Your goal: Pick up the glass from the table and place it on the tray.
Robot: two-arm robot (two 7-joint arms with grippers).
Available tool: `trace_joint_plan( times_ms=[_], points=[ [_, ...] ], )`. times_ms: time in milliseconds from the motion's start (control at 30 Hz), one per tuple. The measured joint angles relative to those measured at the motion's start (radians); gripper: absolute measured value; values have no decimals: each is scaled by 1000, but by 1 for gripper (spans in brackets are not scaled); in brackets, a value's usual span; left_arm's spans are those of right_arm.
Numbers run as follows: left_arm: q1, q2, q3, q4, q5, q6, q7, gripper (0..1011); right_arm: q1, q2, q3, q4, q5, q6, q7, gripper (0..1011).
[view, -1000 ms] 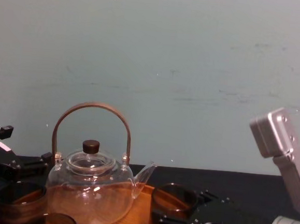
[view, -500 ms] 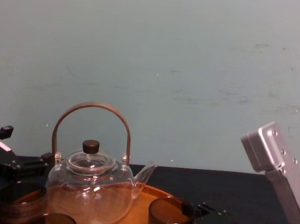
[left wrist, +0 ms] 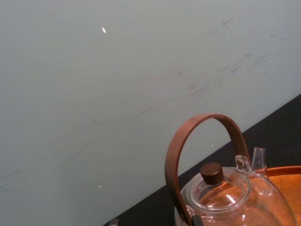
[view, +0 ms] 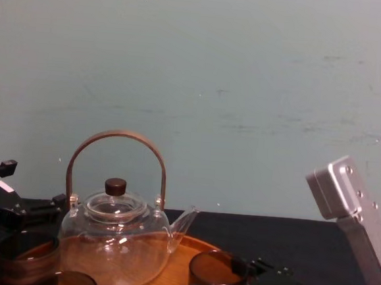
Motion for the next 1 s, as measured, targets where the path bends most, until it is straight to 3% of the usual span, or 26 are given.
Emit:
trace_joint_plan(
  times_ms=[200,633,1000],
  points=[
    [0,0,0,0,0,0,0,1001,0,1,0,0,-1,0,0,1002],
    [0,0,0,0,0,0,0,1001,-8,5,12,-21,14,1,8,1002],
    [0,0,0,0,0,0,0,1001,-32,36,37,-123,36,1,6,1002]
  ],
)
